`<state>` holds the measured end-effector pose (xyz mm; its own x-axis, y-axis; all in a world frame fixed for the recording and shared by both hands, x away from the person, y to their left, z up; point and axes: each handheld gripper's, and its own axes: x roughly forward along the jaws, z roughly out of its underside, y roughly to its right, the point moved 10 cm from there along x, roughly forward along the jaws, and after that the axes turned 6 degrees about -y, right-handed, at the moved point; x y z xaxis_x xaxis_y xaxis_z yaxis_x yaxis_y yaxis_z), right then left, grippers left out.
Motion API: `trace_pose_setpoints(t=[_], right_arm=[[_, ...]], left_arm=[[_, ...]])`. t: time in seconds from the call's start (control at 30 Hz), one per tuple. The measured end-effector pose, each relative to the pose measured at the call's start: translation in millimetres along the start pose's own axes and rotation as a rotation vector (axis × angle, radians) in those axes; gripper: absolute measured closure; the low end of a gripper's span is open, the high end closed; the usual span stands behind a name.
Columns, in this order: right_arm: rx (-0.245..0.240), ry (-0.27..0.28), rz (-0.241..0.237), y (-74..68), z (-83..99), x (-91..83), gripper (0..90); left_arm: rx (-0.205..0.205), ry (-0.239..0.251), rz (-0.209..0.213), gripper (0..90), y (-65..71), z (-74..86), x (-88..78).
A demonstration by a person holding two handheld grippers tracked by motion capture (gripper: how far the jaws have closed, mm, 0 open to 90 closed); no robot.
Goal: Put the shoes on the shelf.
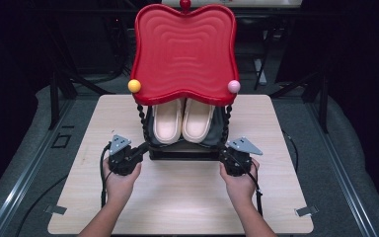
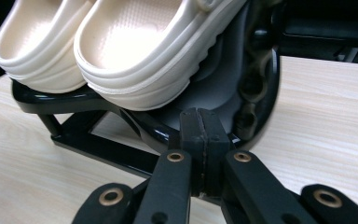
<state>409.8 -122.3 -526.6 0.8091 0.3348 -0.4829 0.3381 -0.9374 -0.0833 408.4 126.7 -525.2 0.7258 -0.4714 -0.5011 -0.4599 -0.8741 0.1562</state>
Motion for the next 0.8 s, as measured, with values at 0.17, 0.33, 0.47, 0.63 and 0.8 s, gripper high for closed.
trace_pose_setpoints(t=[0.17, 0.33, 0.47, 0.63, 0.8], right_arm=[[-0.008, 0.005, -0.001, 8.4, 4.3, -20.0, 90.0], [0.014, 0.018, 0.001, 21.5, 12.2, -39.2, 90.0], [0.024, 0.025, 0.008, 29.0, 22.9, -53.5, 90.0], [0.032, -0.011, 0.010, 36.8, 41.4, -65.9, 90.0], [0.053, -0.058, 0.004, 40.3, 57.1, -76.1, 86.9]], left_arm=[[0.024, 0.016, 0.001, 90.0, -1.3, 2.4, -18.7], [0.018, 0.024, 0.012, 90.0, -4.0, 4.3, -32.1], [0.021, 0.020, 0.022, 90.0, -4.6, 16.1, -46.4], [0.025, 0.003, 0.018, 90.0, -10.1, 32.3, -60.1], [0.025, -0.012, 0.010, 90.0, -15.4, 48.4, -74.1]])
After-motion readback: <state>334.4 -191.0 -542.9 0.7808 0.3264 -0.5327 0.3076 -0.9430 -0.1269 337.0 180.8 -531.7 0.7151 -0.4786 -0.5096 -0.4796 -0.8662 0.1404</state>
